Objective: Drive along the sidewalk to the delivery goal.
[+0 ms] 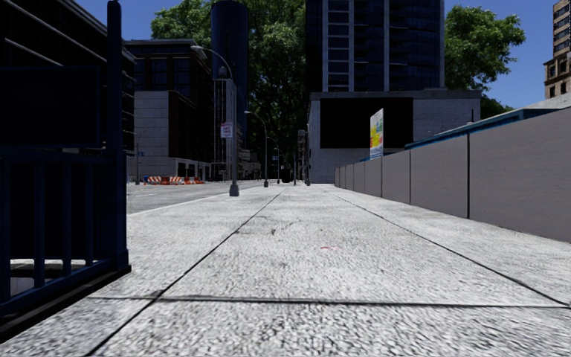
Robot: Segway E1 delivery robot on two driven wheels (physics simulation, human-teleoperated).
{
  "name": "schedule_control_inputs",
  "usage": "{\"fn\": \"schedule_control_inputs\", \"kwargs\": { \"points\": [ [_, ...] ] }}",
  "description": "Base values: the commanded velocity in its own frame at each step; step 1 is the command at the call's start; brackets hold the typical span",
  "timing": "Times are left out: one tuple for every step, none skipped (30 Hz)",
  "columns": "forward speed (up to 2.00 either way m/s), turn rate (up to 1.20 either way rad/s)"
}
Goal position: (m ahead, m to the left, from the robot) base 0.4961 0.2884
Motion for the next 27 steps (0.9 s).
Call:
{"fn": "schedule_control_inputs", "kwargs": {
  "points": [
    [1.23,0.0],
    [1.22,0.0],
    [1.22,0.0],
    [1.22,0.0],
    [1.22,0.0],
    [1.22,0.0],
    [1.22,0.0],
    [1.22,0.0],
    [1.22,0.0],
    [1.22,0.0],
    [1.22,0.0],
    [1.22,0.0],
    [1.21,0.0],
    [1.1,0.0],
    [1.03,0.0],
    [1.03,0.0],
    [0.92,0.0],
    [0.63,0.0],
    [0.0,0.0],
    [0.0,0.0],
    [0.0,0.0],
    [0.0,0.0],
    [0.0,0.0],
    [0.0,0.0],
    [0.0,0.0],
    [0.0,0.0],
    [0.0,0.0]
  ]
}}
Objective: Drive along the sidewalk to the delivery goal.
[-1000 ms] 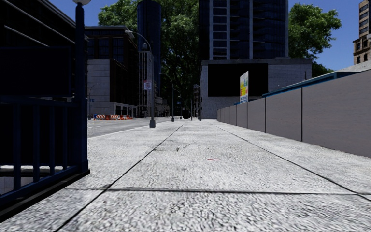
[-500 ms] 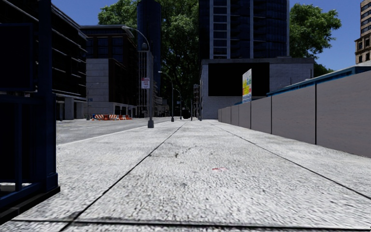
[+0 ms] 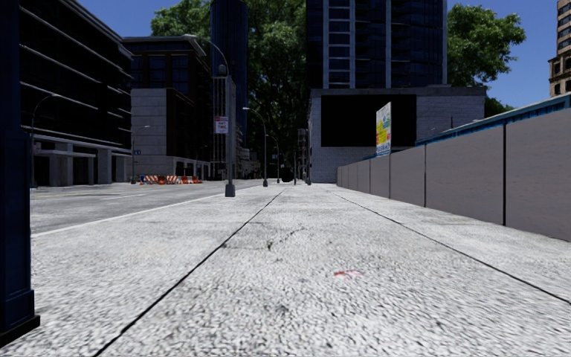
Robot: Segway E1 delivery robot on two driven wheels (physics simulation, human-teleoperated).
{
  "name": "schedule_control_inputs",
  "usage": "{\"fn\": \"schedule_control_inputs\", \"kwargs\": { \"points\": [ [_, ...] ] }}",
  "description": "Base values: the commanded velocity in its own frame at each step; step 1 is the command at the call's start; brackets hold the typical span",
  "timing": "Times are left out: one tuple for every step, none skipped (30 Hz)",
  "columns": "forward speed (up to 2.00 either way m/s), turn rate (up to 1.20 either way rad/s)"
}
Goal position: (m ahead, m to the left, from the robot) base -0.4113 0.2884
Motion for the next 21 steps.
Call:
{"fn": "schedule_control_inputs", "kwargs": {
  "points": [
    [0.0,0.0],
    [0.0,0.0],
    [0.0,0.0],
    [0.0,0.0],
    [0.0,0.0],
    [0.0,0.0],
    [0.0,0.0],
    [0.0,0.0],
    [0.0,0.0],
    [0.0,0.0],
    [0.0,0.0],
    [0.0,0.0],
    [0.0,0.0],
    [0.0,0.0],
    [0.0,0.0],
    [0.0,0.0],
    [0.0,0.0],
    [0.0,0.0],
    [0.0,0.0],
    [0.0,0.0],
    [0.0,0.0]
  ]
}}
